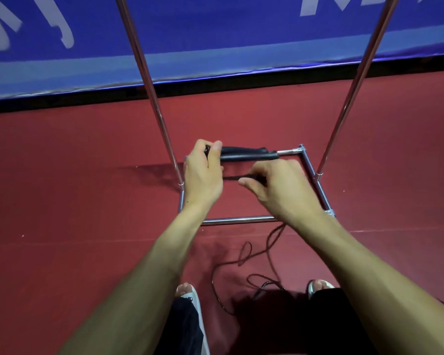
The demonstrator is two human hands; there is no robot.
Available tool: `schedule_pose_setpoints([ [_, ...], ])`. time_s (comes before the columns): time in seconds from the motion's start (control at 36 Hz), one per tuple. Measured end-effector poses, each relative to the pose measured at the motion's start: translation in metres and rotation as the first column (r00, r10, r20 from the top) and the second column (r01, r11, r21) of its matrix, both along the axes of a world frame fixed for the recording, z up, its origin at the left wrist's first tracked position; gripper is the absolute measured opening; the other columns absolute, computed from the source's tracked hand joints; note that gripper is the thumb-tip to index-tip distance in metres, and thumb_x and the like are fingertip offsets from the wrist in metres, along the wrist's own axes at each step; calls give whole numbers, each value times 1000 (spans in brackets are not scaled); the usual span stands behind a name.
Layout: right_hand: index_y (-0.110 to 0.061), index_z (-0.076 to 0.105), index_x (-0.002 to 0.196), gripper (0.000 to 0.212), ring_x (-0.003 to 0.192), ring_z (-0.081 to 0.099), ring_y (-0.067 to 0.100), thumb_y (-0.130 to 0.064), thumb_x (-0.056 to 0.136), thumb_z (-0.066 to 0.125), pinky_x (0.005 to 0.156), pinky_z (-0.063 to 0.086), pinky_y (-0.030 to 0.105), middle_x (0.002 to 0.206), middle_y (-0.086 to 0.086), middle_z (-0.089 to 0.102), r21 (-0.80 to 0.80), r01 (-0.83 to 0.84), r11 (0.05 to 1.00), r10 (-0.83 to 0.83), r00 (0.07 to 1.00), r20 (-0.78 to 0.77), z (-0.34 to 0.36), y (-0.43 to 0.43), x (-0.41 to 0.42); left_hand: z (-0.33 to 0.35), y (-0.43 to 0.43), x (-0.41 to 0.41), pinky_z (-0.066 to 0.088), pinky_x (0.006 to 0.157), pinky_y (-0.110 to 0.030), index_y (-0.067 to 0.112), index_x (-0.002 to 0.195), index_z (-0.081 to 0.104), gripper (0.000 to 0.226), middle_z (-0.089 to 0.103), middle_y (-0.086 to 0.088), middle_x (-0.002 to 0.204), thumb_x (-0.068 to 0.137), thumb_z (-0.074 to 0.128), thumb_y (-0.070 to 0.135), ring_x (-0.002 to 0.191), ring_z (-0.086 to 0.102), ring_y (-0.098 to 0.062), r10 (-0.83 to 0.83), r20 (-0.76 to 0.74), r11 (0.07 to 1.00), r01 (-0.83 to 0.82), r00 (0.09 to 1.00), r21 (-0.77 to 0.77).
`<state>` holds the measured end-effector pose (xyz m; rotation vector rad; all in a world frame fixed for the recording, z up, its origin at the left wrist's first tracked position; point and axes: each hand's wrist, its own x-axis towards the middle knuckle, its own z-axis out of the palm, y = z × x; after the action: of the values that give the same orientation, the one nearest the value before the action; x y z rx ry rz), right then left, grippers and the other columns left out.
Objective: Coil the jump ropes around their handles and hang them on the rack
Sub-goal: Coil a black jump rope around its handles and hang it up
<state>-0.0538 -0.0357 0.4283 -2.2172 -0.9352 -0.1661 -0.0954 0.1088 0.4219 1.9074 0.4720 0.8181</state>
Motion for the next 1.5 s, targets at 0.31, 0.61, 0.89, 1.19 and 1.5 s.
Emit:
schedule_pose_setpoints([
  [0.31, -13, 75, 74, 14, 56, 53, -4, -23, 73, 84, 56, 35, 9, 61, -11, 60, 95, -350, 932, 359, 927, -111, 24, -16, 37, -4, -8, -31, 34, 55, -14, 24, 76, 49, 19, 52, 11, 54, 95, 47, 28, 55, 47, -2, -297, -138, 917, 323, 945, 234],
  [0.61, -7, 66, 63, 16, 40, 41, 7, -20, 72, 67, 42, 36, 19, 49, 0, 54, 400, -299, 866, 497, 429, -755, -8, -11, 50, -19, -1, -27, 40, 47, -26, 15, 73, 53, 24, 45, 1, 54, 90, 55, 32, 44, 38, -13, -553, 66, 764, 537, 830, -358],
  [0.89, -14, 55, 84, 31, 34, 26, 1, 4, 97, 35, 34, 17, 11, 53, -1, 48, 567, 282, 774, 542, 169, -823, -25, 20, 26, -8, -12, -8, 32, 42, -20, 8, 78, 44, 28, 49, -8, 63, 104, 37, 16, 43, 38, -9, -220, 281, 645, 355, 934, -676],
  [1.19, 3, 65, 96, 13, 40, 28, 10, -9, 94, 59, 39, 21, 16, 64, 6, 45, 526, 184, 831, 375, 513, -772, -16, 30, 12, -11, -5, 17, 36, 46, -28, 13, 73, 46, 31, 47, -4, 59, 103, 43, 20, 50, 41, -16, 51, 221, 823, 84, 974, -562],
  [1.5, -11, 47, 59, 41, 52, 37, 18, -28, 95, 58, 47, 29, 23, 53, 1, 41, -130, -102, 986, 42, 915, -400, 2, 30, 1, -23, 3, 9, 28, 57, -24, 12, 80, 44, 22, 43, 12, 57, 101, 48, 18, 56, 46, 3, 134, 95, 988, -141, 986, 68],
])
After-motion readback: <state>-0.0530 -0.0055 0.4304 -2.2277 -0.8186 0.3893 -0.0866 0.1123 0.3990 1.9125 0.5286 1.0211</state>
